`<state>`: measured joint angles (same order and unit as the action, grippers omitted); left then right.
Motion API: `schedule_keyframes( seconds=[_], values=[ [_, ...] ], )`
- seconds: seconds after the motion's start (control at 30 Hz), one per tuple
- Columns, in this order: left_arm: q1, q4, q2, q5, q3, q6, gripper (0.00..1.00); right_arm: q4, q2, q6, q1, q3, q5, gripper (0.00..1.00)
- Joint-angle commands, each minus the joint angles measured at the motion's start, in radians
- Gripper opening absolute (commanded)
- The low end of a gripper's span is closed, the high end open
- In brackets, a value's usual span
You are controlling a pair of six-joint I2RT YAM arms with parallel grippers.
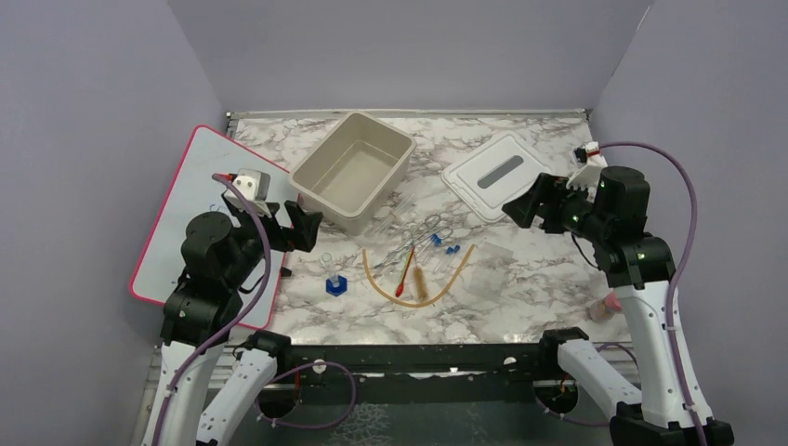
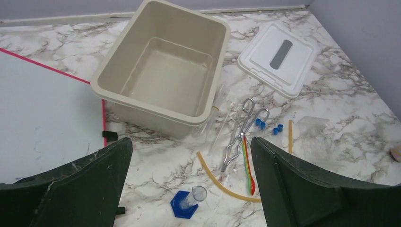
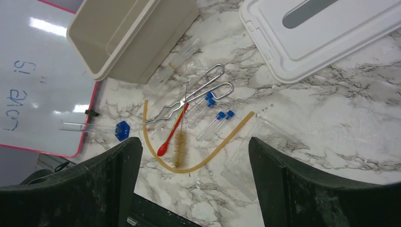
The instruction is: Organize the chemistry lab equipment
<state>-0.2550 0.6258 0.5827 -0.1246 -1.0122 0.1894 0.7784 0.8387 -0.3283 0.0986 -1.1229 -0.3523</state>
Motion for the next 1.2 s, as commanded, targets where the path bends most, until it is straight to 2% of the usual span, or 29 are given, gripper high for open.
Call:
schedule_keyframes(
  seconds=[0.0, 0.1, 0.23, 0.3, 0.4, 0.53, 0.77, 0.97, 1.1, 1.17],
  values=[
    [0.009, -0.049, -0.006, -0.131, -0.007, -0.015, 0.99, -0.095, 0.003, -0.013, 0.007, 0.039, -0.073, 0.87],
    [0.01, -0.06, -0.001, -0.171, -0.007, -0.011, 0.99, -0.149, 0.004, -0.071, 0.008, 0.085, -0.07, 0.81],
    [0.01, -0.068, 0.002, -0.186, 0.0, 0.011, 0.99, -0.255, 0.035, -0.075, 0.009, 0.145, -0.255, 0.77],
    [0.011, -0.072, -0.001, -0.177, 0.01, 0.034, 0.99, -0.319, 0.056, -0.077, 0.012, 0.187, -0.332, 0.79],
    [0.012, -0.075, -0.003, -0.149, 0.028, 0.079, 0.99, -0.388, 0.076, -0.081, 0.053, 0.234, -0.326, 0.84],
    [0.013, -0.079, 0.004, -0.123, 0.047, 0.134, 0.99, -0.432, 0.113, -0.083, 0.222, 0.235, -0.171, 0.9],
    [0.013, -0.079, 0.015, -0.02, 0.035, 0.167, 0.99, -0.589, 0.227, -0.092, 0.573, 0.25, 0.072, 0.9],
    [0.013, -0.083, 0.037, 0.107, -0.04, 0.107, 0.99, -0.717, 0.383, -0.071, 0.878, 0.219, 0.392, 0.83],
    [0.013, -0.113, 0.062, 0.159, -0.083, 0.082, 0.99, -0.86, 0.545, -0.055, 1.034, 0.164, 0.499, 0.78],
    [0.012, -0.131, 0.074, 0.174, -0.097, 0.08, 0.99, -0.851, 0.647, -0.088, 1.08, 0.087, 0.54, 0.77]
  ],
)
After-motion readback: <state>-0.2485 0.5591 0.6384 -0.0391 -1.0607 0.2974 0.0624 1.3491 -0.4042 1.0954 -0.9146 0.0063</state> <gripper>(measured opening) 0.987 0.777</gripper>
